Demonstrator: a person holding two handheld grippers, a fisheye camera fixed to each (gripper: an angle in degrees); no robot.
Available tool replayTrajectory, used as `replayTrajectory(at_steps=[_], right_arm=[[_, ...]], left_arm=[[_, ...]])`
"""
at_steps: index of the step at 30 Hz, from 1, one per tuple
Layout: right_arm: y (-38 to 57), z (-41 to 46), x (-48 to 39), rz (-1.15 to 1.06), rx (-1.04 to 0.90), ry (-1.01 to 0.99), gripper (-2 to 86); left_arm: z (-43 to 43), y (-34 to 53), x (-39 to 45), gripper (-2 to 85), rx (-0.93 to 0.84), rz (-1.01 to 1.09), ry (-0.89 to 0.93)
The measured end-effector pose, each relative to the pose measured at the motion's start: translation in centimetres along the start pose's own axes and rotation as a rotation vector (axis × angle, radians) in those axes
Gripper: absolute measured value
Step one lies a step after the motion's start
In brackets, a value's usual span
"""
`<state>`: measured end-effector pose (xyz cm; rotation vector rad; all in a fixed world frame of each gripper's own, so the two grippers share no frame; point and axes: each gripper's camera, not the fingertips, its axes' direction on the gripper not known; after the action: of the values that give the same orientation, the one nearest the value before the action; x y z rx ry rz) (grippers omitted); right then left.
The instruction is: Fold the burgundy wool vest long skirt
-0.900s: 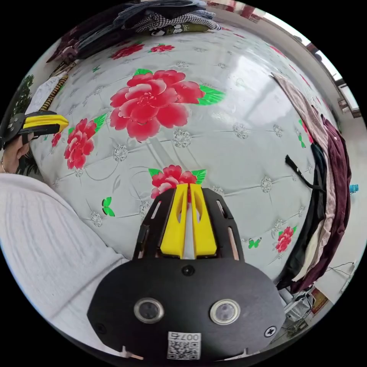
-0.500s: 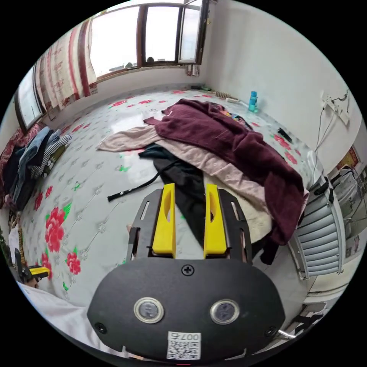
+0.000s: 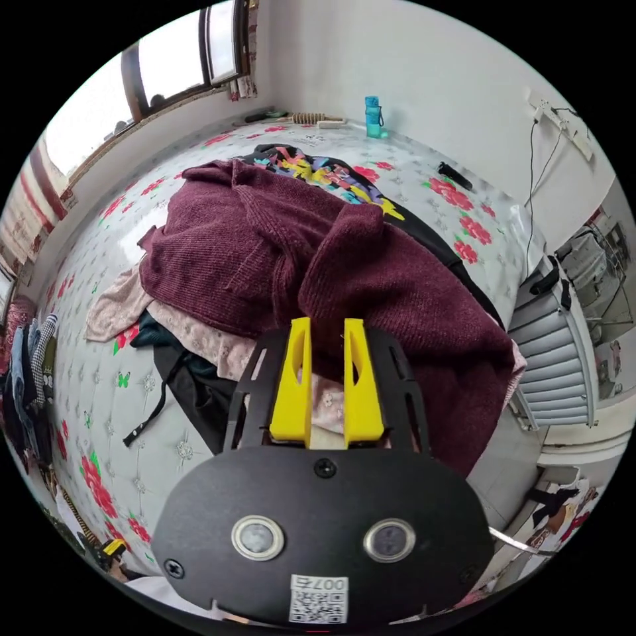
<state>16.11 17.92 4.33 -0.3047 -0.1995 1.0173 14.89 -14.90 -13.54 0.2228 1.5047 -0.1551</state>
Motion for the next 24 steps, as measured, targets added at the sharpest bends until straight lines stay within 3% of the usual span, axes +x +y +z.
replayTrajectory(at_steps=[5, 12, 15, 18, 21, 24], right_arm=[[3.6, -7.4, -3.4, -0.262, 0.214, -0.031, 3.7], [14.5, -19.5, -13.8, -0.739, 0.352, -0.574, 2.2], [20.4, -22.5, -19.7, -0.975, 0.285, -0.848, 2.1], [26.9, -23.4, -26.7, -1.177, 0.099, -1.086, 2.0], [33.9, -23.3, -32.3, -1.360, -0.050, -1.173, 1.9], [36.0, -23.7, -33.3, -1.479, -0.057, -1.145, 2.5]], left_arm=[[-1.1, 1.6, -3.1, -0.9, 0.050, -0.145, 0.119], [-2.1, 6.0, -9.5, -0.6, 0.186, -0.291, 0.443], [-3.4, 10.3, -11.8, 0.5, 0.401, -0.366, 0.713], [-4.7, 15.4, -14.4, 4.6, 0.595, -0.447, 0.838], [-4.9, 20.2, -17.3, 7.1, 0.680, -0.522, 0.850], [-4.9, 24.7, -20.0, 8.2, 0.712, -0.603, 0.802]])
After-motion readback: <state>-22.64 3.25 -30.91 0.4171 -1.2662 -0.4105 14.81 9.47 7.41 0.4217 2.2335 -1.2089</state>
